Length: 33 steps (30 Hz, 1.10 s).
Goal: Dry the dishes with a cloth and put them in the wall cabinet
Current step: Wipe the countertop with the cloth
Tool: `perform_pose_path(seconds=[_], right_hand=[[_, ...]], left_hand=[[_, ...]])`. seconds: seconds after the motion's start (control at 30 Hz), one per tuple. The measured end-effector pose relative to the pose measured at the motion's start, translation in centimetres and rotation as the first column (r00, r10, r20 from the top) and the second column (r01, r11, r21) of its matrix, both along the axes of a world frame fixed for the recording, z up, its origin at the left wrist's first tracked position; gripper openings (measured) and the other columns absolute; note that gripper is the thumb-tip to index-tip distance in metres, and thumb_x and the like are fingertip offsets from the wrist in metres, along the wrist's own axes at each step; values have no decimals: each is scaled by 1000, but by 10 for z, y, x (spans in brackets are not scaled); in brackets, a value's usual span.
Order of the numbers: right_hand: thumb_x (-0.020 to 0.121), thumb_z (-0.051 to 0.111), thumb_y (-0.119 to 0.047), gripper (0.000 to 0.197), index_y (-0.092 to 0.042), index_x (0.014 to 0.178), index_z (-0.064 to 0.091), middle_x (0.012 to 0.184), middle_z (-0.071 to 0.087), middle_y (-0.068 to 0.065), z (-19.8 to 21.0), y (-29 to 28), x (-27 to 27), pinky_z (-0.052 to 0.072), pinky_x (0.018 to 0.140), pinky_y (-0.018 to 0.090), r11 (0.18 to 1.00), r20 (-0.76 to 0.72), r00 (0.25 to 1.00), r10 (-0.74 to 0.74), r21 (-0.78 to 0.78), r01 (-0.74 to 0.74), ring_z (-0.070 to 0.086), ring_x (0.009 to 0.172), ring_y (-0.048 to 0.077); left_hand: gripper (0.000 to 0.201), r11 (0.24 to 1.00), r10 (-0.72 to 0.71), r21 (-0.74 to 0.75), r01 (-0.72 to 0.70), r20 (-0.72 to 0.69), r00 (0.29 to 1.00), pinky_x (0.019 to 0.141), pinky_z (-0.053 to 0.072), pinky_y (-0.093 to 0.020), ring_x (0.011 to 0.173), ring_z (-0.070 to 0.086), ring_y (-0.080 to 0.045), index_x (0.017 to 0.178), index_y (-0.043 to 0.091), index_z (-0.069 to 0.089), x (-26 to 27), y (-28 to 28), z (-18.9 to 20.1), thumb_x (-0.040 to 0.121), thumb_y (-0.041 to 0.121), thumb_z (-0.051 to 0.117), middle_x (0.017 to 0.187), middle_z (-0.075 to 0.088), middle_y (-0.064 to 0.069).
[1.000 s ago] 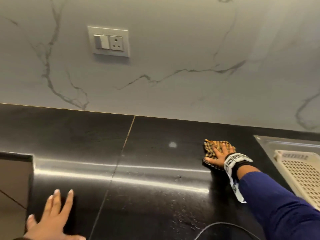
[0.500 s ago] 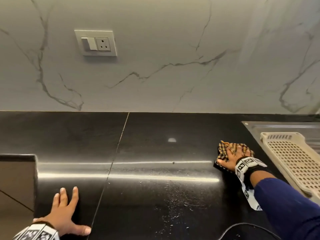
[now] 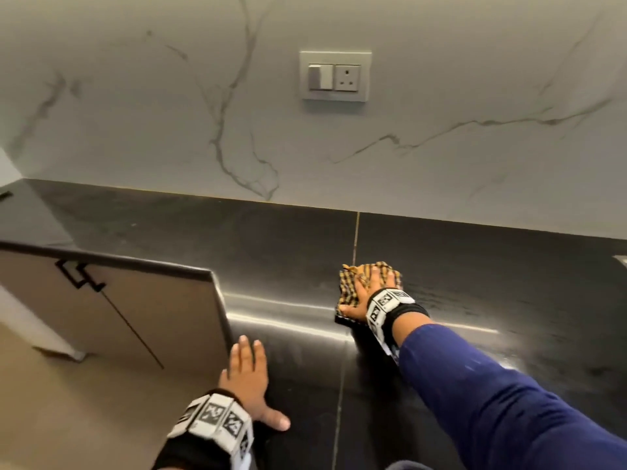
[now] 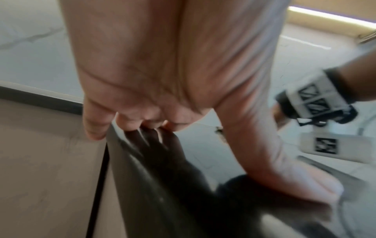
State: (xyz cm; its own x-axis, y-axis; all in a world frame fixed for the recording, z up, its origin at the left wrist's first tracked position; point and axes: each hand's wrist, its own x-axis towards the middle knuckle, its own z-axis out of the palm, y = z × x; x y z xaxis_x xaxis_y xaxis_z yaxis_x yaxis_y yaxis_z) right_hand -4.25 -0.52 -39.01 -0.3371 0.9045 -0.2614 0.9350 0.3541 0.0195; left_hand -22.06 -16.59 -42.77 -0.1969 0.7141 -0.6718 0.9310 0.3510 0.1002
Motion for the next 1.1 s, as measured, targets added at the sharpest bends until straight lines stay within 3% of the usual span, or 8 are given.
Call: perform_pose_path(seconds=[0.13,0.23,0.47,0.77,0.83,0.93,1.03,1.1], right_hand=[[80,42,-60,78,-31,147,13,155,7,11,-8,-20,-91,0,114,54,983,-29,983,183,1,-183,0,142,38],[87,38,-61,79,-30,149,0,156,-13,10,-11,-39,-133,-9,114,54,950,28,951,307,-71,-305,-14,141,38],[80,34,-76,85,-34,148,5,154,-22,6,-47,-36,-114,-15,114,50,907,102,908,406,-171,-386,-26,138,35],[84,38,-69,84,-32,148,1,155,-19,7,-36,-20,116,-12,114,45,981,85,992,97,-176,-80,-21,140,35],[83,40,-69,84,-35,148,-2,156,-18,7,-35,-15,190,-9,115,46,984,77,996,-44,-172,57,-19,141,36],[83,37,-71,85,-35,148,-4,156,-17,9,-36,-15,293,-9,115,47,961,116,968,-224,-141,239,-17,141,37],[85,34,-70,85,-31,149,-5,156,-15,11,-35,-22,385,-9,115,44,928,164,926,-340,-101,358,-14,143,33],[85,34,-70,85,-31,148,-7,156,-15,11,-37,-29,436,-7,116,44,897,175,892,-416,-84,435,-13,143,32]], left_hand=[[131,1000,-1,5,0,52,999,114,-2,-45,134,-31,-41,139,-3,-27,-4,0,-2,71,55,70,143,-37,-27],[133,1000,20,14,-21,86,996,115,-3,-44,134,-32,-38,138,-4,-28,-8,-2,-3,71,53,71,144,-37,-25],[140,978,199,70,-196,-28,980,115,6,-50,140,-24,-32,137,-6,-27,-7,-17,-5,64,65,68,147,-32,-22],[100,978,113,193,-77,-186,976,114,12,-49,144,-13,-25,146,10,-15,17,-41,-5,84,68,38,154,-22,-10],[109,985,89,161,-56,-210,974,116,11,-48,144,-13,-25,146,10,-14,19,-45,-15,77,76,38,155,-20,-8],[150,995,51,95,-32,-203,978,117,7,-44,143,-14,-29,146,4,-13,24,-41,-24,40,98,38,154,-19,-14],[139,984,121,141,-106,-108,987,117,7,-36,143,-11,-35,141,-9,-9,49,-48,-29,59,75,65,150,-17,-28],[127,949,139,294,-116,-57,989,116,2,-38,143,-3,-39,136,-13,18,54,-50,-43,46,36,92,150,-1,-33]])
